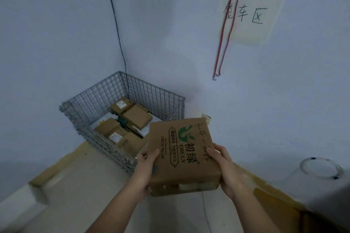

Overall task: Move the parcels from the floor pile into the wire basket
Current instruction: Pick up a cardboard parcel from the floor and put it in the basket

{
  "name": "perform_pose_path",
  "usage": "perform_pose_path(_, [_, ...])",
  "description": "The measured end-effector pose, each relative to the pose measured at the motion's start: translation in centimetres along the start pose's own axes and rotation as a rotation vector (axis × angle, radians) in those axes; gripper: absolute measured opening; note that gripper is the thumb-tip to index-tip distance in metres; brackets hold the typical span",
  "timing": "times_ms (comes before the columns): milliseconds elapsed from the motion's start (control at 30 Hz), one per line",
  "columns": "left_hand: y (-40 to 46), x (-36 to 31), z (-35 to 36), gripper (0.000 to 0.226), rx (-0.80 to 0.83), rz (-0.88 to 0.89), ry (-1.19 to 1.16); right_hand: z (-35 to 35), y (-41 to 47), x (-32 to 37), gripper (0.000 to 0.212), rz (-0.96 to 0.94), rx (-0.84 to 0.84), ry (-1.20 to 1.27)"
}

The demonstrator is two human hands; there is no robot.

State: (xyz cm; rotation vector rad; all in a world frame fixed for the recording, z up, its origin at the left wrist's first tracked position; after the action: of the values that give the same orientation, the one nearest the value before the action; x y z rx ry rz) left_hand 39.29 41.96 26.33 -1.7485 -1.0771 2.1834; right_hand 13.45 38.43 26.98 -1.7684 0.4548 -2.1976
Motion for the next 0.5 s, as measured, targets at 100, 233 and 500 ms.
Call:
perform_pose_path(100, [-1.6, -2.2, -4.7, 0.063, -0.047, 0.047, -0.049, 4.9, -1.4, 0.5, 0.054, -0.016, 0.074, -0.02])
perform_pose_path(233, [-2.3, -7.2, -10.8, 0.06, -0.081, 0.133, -0.102, 12.8, -1.1, 2.6, 0.049, -0.067, 0.148, -0.048])
perform_pose_path(500, [1.3, -17.3, -24.5, 0.054, -0.131, 0.309, -0.068, 31.2, 1.5, 5.4, 0.053, -0.157, 0.28, -0.12])
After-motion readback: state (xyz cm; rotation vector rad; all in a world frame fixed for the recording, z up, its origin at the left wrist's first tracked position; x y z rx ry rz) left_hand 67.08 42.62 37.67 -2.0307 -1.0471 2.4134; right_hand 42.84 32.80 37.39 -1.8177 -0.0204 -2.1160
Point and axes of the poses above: each hand's wrist, its own y-axis towards the middle knuckle, its own z-axis out of the palm, x = y × z, the point moved 3 cm from there along y, towards the middle knuckle, and after that the axes turned 4 degrees about -x, right-handed, at the moved point
